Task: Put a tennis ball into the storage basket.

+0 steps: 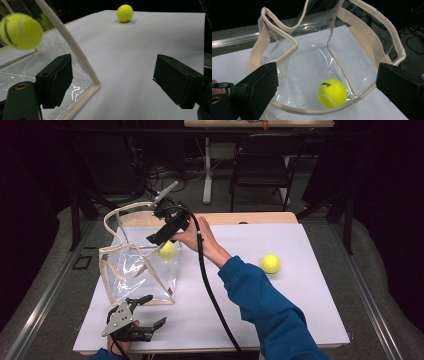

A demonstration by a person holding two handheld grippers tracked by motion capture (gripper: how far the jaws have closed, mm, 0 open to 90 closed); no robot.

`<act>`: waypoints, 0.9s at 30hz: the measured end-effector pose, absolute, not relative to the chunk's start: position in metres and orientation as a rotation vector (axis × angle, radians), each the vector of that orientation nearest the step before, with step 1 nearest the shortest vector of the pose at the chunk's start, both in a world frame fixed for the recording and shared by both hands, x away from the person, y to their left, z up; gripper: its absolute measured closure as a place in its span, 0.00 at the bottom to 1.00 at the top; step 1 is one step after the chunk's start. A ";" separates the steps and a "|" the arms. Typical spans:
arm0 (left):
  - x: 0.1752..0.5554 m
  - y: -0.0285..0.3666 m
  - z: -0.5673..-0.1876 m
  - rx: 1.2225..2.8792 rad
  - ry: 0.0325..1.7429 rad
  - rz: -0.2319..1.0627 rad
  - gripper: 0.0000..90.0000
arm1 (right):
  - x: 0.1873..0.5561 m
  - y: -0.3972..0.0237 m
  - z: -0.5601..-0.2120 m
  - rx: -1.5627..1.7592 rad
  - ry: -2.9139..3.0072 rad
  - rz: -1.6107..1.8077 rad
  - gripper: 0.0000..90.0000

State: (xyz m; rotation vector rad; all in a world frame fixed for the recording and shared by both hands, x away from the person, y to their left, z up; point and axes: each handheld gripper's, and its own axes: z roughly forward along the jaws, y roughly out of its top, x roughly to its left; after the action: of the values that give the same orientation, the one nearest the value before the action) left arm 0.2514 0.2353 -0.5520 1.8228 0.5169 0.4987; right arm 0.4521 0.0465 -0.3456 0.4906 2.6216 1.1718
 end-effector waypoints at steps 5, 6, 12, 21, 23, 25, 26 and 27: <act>0.250 0.233 -0.552 1.837 0.505 0.500 0.18 | 0.448 0.030 -0.338 0.492 2.594 1.254 0.02; 0.250 0.233 -0.552 1.838 0.509 0.499 0.18 | 0.448 0.028 -0.337 0.493 2.589 1.259 0.02; 0.250 0.231 -0.553 1.848 0.512 0.496 0.18 | 0.448 0.008 -0.340 0.520 2.581 1.239 0.01; 0.251 0.231 -0.553 1.847 0.511 0.492 0.18 | 0.444 -0.020 -0.345 0.570 2.560 1.199 0.00; 0.251 0.231 -0.553 1.847 0.511 0.492 0.18 | 0.444 -0.020 -0.345 0.570 2.560 1.199 0.00; 0.251 0.231 -0.553 1.847 0.511 0.492 0.18 | 0.444 -0.020 -0.345 0.570 2.560 1.199 0.00; 0.251 0.231 -0.553 1.847 0.511 0.492 0.18 | 0.444 -0.020 -0.345 0.570 2.560 1.199 0.00; 0.250 0.231 -0.553 1.843 0.515 0.496 0.18 | 0.441 -0.041 -0.353 0.609 2.547 1.193 0.00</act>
State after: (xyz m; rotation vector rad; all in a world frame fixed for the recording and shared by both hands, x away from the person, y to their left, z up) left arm 0.2500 0.2312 -0.5527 1.8429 0.5151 0.4963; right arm 0.4408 -0.0412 -0.3528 0.6088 2.5472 1.1925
